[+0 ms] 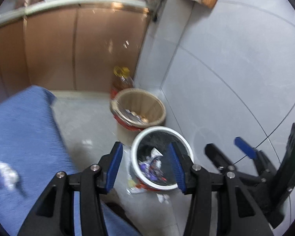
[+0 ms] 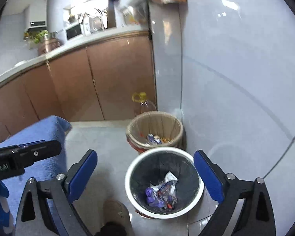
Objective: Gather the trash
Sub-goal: 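Move both open tools back over the table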
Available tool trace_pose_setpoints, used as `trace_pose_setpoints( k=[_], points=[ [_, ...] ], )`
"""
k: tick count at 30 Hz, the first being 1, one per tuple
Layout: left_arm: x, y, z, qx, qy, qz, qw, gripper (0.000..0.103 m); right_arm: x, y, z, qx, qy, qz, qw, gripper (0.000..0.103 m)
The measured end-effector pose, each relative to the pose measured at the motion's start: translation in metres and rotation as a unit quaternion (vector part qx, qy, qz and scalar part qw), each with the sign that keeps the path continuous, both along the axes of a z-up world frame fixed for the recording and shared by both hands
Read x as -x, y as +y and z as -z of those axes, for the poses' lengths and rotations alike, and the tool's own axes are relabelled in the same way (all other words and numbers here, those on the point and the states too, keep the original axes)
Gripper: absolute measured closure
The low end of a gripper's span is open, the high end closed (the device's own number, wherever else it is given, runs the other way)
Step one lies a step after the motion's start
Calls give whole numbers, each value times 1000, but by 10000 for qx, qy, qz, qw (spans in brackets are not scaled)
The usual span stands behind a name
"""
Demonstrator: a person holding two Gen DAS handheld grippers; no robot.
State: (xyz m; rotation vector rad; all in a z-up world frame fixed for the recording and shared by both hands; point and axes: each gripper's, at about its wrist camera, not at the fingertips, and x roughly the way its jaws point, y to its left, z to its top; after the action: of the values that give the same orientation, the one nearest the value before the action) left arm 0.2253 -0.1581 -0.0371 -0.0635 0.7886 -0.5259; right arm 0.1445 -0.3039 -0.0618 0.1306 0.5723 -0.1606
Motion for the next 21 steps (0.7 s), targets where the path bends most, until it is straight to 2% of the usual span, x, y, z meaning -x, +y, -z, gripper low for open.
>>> trace_pose_setpoints(
  k=[4, 10, 21],
  points=[
    [30, 36, -23, -103, -431, -302, 9986, 57, 18, 32, -29, 86, -348, -298, 9989, 1],
    [71, 99, -56, -225, -980, -956, 9903, 54, 42, 74, -61, 201, -868, -791, 9929, 1],
    [146, 184, -84, -552, -1749, -2026, 9619, 39, 77, 134, -91, 270, -1384, -1392, 9802, 0]
  ],
)
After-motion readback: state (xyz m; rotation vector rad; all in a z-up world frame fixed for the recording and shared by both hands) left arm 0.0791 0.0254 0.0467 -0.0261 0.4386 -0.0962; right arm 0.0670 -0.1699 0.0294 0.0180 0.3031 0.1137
